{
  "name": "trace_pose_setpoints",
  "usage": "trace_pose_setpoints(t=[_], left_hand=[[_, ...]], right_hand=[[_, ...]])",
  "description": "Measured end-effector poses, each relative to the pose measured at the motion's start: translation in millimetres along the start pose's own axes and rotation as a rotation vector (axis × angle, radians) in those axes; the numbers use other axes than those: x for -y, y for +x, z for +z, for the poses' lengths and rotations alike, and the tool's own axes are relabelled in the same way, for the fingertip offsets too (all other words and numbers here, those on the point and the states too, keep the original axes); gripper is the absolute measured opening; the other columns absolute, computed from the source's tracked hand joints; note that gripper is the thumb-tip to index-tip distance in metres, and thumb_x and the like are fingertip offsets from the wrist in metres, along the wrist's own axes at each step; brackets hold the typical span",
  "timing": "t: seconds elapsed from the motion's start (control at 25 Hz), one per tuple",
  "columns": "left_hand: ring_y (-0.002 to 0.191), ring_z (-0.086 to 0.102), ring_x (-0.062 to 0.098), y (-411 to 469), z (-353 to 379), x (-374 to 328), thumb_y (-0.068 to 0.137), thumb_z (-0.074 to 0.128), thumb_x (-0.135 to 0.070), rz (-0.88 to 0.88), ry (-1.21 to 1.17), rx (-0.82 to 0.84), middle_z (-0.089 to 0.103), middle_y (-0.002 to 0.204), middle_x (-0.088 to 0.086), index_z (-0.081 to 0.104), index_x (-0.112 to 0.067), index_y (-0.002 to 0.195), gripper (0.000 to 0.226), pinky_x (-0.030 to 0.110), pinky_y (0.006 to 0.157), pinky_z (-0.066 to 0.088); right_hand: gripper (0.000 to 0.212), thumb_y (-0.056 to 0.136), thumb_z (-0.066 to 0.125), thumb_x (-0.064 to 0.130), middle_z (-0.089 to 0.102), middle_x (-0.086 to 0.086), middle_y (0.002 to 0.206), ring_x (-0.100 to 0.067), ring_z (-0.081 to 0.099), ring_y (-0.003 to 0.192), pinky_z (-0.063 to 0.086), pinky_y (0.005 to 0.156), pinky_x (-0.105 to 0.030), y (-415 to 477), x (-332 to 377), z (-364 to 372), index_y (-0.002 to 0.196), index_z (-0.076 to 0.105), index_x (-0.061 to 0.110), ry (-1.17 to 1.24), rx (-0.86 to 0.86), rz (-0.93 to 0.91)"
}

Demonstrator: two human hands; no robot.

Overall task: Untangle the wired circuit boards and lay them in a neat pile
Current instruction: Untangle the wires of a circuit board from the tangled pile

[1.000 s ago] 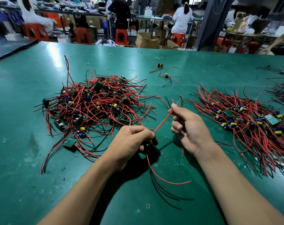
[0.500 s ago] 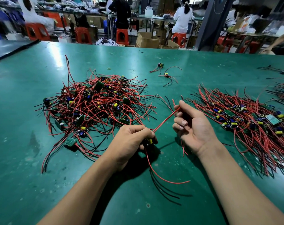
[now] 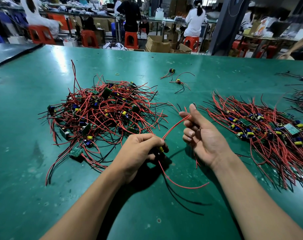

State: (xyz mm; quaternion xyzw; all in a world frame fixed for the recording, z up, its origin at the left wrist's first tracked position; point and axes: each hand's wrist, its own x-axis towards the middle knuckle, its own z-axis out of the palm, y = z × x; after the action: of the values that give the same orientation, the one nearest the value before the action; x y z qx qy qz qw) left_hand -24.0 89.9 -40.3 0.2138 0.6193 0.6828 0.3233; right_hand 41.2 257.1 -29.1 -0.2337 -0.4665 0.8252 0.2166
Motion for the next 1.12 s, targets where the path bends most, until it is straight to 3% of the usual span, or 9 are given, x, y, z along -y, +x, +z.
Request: trace_pose_setpoints(t=[0.24, 0.36, 0.44, 0.52, 0.6, 0.72, 1.0, 1.04, 1.12], left_hand=[[0.057, 0.062, 0.017, 1, -2, -4, 0.089, 0.060, -0.005, -0.036, -0.124, -0.004, 0.071, 0.079, 0.013, 0.073, -0.005, 0.074, 0.020, 0.017, 0.048, 0.048], [0.061, 0.068, 0.019, 0, 0, -8, 0.091, 0.061, -0.012, -0.055, -0.166, -0.015, 0.074, 0.081, 0.013, 0.074, -0.010, 0.076, 0.020, 0.017, 0.049, 0.050], [0.068, 0.070, 0.019, 0, 1, -10, 0.092, 0.060, -0.017, -0.052, -0.200, -0.033, 0.075, 0.087, 0.013, 0.075, -0.013, 0.080, 0.020, 0.020, 0.053, 0.051], [0.075, 0.071, 0.015, 1, 2, -13, 0.093, 0.058, -0.022, -0.029, -0.247, -0.078, 0.076, 0.091, 0.009, 0.074, -0.016, 0.083, 0.021, 0.023, 0.059, 0.051], [0.077, 0.069, 0.008, 2, 5, -15, 0.095, 0.056, -0.026, 0.002, -0.266, -0.164, 0.077, 0.093, 0.004, 0.072, -0.017, 0.088, 0.019, 0.021, 0.061, 0.050], [0.073, 0.069, 0.003, 1, 9, -14, 0.095, 0.057, -0.028, 0.015, -0.303, -0.278, 0.077, 0.093, -0.001, 0.070, -0.018, 0.090, 0.018, 0.020, 0.056, 0.048], [0.061, 0.069, 0.015, 2, 10, -10, 0.086, 0.069, -0.020, 0.011, -0.492, -0.303, 0.075, 0.083, 0.005, 0.073, -0.015, 0.088, 0.007, 0.021, 0.047, 0.050], [0.062, 0.070, 0.017, 2, 9, -10, 0.081, 0.072, -0.021, 0.007, -0.495, -0.290, 0.075, 0.083, 0.005, 0.075, -0.016, 0.086, 0.008, 0.021, 0.049, 0.051], [0.080, 0.068, 0.021, 4, 6, -8, 0.073, 0.076, -0.024, 0.004, -0.455, -0.275, 0.074, 0.093, 0.007, 0.077, -0.018, 0.087, 0.015, 0.028, 0.070, 0.052]], right_hand=[[0.058, 0.077, 0.060, 0.064, 0.050, 0.005, 0.063, -0.005, 0.036, 0.041, 0.031, 0.041, -0.017, 3, -3, 0, 0.096, 0.069, 0.010, -0.035, -0.013, 0.037], [0.045, 0.097, 0.051, 0.051, 0.052, 0.004, 0.064, -0.005, 0.038, 0.041, 0.033, 0.043, -0.017, 5, -6, -4, 0.097, 0.070, 0.010, -0.106, -0.014, 0.027], [0.024, 0.098, 0.057, 0.028, 0.053, 0.001, 0.068, -0.006, 0.040, 0.042, 0.033, 0.042, -0.017, 5, -9, -4, 0.094, 0.071, 0.009, -0.214, 0.026, -0.017], [0.013, 0.087, 0.068, 0.016, 0.055, -0.002, 0.069, -0.007, 0.042, 0.042, 0.034, 0.039, -0.016, 2, -14, -3, 0.094, 0.072, 0.006, -0.251, 0.131, -0.031], [0.029, 0.075, 0.076, 0.016, 0.061, -0.005, 0.074, -0.007, 0.045, 0.046, 0.037, 0.042, -0.016, -2, -19, -3, 0.100, 0.073, 0.003, -0.290, 0.263, -0.023], [0.035, 0.068, 0.086, 0.020, 0.071, -0.001, 0.088, -0.008, 0.055, 0.062, 0.045, 0.054, -0.018, -8, -23, 1, 0.102, 0.077, 0.018, -0.406, 0.386, -0.020], [0.022, 0.081, 0.080, 0.029, 0.073, -0.016, 0.091, -0.017, 0.062, 0.059, 0.051, 0.047, -0.034, -16, -26, 13, 0.095, 0.076, 0.013, -0.321, 0.318, -0.052], [0.019, 0.082, 0.078, 0.028, 0.072, -0.017, 0.089, -0.018, 0.061, 0.057, 0.051, 0.046, -0.034, -16, -25, 13, 0.093, 0.076, 0.013, -0.295, 0.323, -0.038], [0.014, 0.082, 0.076, 0.026, 0.072, -0.015, 0.087, -0.017, 0.061, 0.055, 0.051, 0.043, -0.031, -15, -22, 14, 0.088, 0.077, 0.013, -0.243, 0.327, -0.024]])
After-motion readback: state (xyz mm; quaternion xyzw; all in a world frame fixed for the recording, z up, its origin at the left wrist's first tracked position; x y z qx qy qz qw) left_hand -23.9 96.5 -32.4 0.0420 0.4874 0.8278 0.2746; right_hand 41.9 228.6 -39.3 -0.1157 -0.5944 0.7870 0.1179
